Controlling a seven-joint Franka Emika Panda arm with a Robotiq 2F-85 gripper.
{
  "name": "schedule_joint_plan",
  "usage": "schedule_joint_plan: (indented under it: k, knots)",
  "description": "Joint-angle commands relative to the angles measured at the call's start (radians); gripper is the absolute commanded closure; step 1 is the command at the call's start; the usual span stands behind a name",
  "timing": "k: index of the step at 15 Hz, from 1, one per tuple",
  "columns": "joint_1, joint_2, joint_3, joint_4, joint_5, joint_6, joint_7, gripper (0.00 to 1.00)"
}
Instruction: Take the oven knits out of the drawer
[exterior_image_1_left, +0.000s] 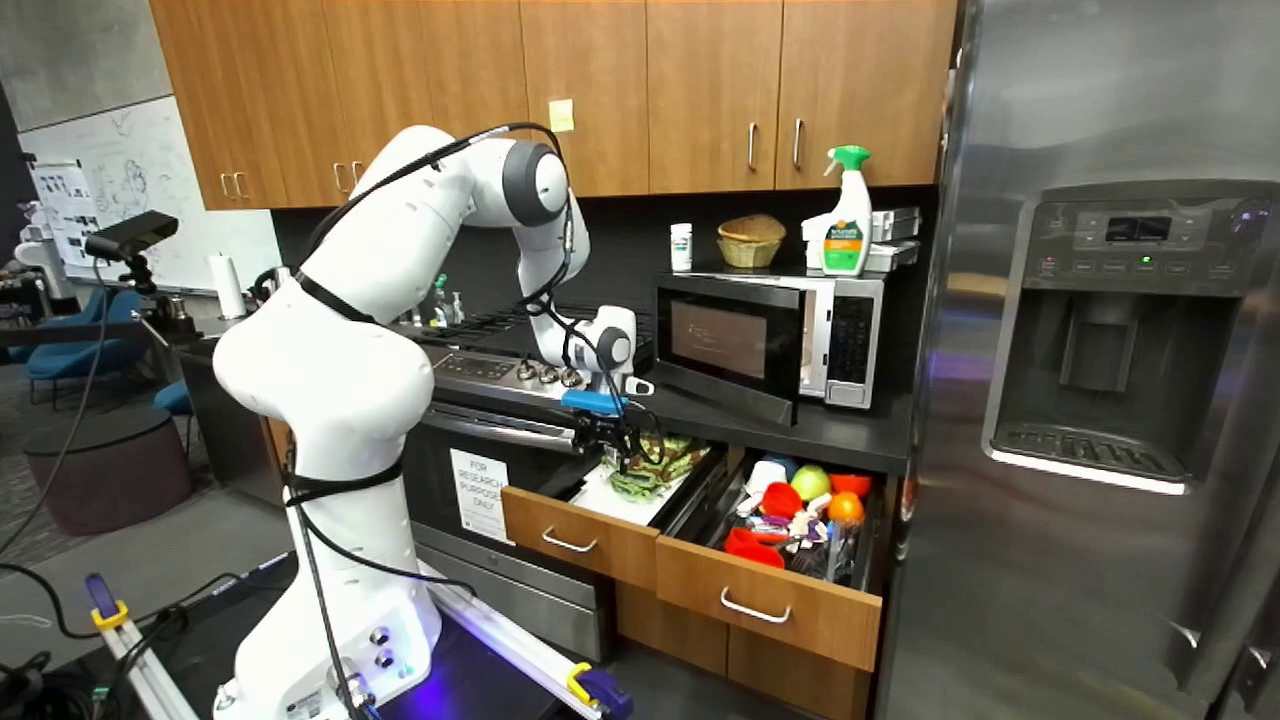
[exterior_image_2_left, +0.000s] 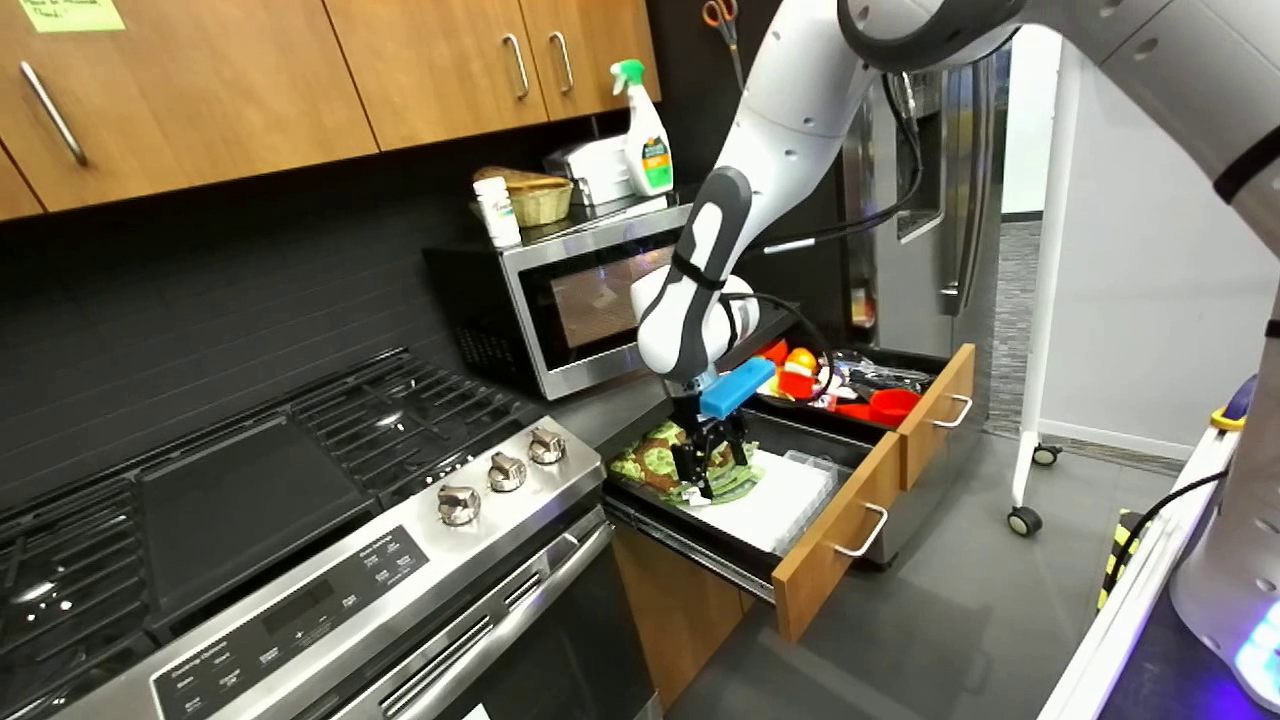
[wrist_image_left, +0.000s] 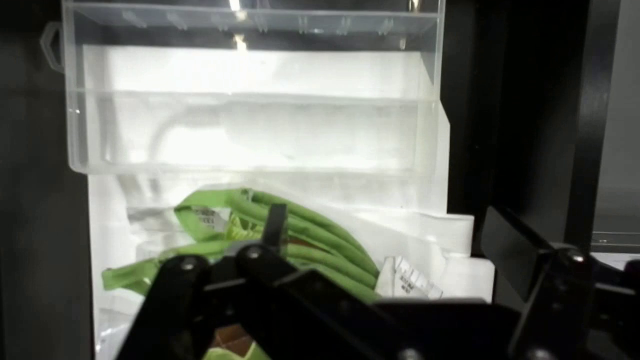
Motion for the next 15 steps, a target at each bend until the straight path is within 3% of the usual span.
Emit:
schedule_joint_plan:
  k: [1, 12, 13, 15]
  knots:
    - [0.056, 0.08, -0.036, 0.099, -0.044, 0.045, 0.063, 0.0]
    - [0.125, 0.166, -0.109, 0.216, -0.098, 0.055, 0.181, 0.0]
    - [0.128, 0.167, -0.109, 0.216, -0.097, 0.053, 0.188, 0.25]
    - [0.129, 0.172, -0.106, 0.22, -0.094, 0.052, 0.192, 0.31]
